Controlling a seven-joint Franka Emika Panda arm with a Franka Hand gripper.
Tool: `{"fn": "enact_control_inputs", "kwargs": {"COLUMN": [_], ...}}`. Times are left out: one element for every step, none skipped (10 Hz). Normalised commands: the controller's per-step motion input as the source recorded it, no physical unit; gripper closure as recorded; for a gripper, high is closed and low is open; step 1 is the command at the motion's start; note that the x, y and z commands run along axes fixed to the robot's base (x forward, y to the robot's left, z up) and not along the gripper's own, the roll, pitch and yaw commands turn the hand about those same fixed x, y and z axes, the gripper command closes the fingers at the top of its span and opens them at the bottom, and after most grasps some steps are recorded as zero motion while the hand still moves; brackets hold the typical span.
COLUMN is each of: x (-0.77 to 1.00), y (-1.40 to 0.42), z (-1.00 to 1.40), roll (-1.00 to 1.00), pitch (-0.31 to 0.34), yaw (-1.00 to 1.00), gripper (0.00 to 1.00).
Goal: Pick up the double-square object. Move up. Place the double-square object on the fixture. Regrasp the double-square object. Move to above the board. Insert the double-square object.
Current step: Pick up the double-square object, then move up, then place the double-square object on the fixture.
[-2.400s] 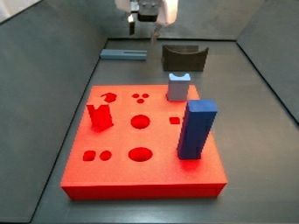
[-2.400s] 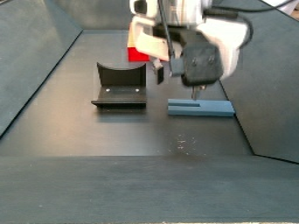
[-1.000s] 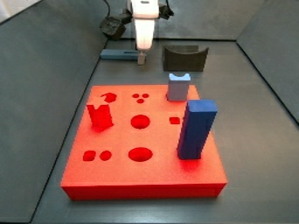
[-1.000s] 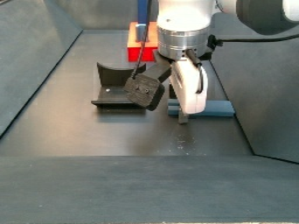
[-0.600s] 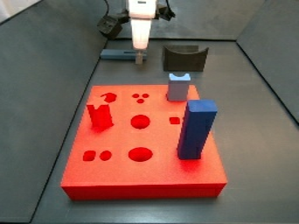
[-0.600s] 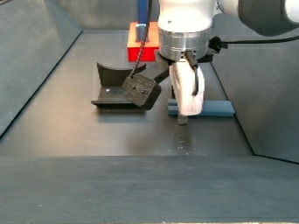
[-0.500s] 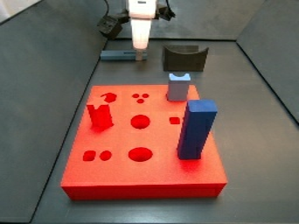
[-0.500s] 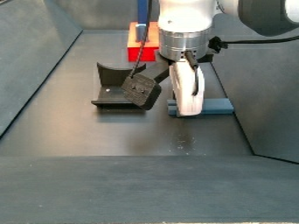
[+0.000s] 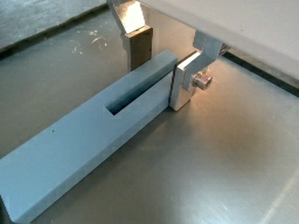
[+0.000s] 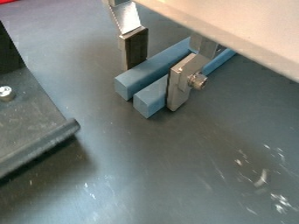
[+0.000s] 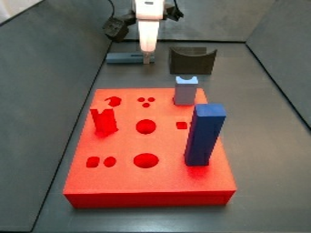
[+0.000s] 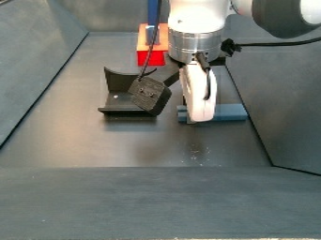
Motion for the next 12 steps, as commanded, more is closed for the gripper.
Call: {"fn": "enact_control_inputs", "kwargs": {"x": [0.0,0.0,0.0,0.0,0.0,0.0,0.0,-0.03,-0.02,-0.02,-0.01,0.0], "y": [0.0,0.0,0.0,0.0,0.0,0.0,0.03,0.03,0.02,0.01,0.01,0.0], "z": [0.0,0.0,0.0,0.0,0.0,0.83,0.85,0.73,0.55,0.4,0.3,1.0], "roll": [0.0,0.0,0.0,0.0,0.0,0.0,0.01,0.01,0.02,0.03,0.03,0.0], "pitch": [0.0,0.0,0.0,0.0,0.0,0.0,-0.008,0.027,0.043,0.057,0.062,0.0], "yaw": [0.0,0.0,0.0,0.0,0.0,0.0,-0.01,-0.01,-0.02,-0.02,-0.02,0.0], "gripper": [1.0,1.0,1.0,1.0,1.0,1.0,1.0,1.0,1.0,1.0,1.0,1.0]}}
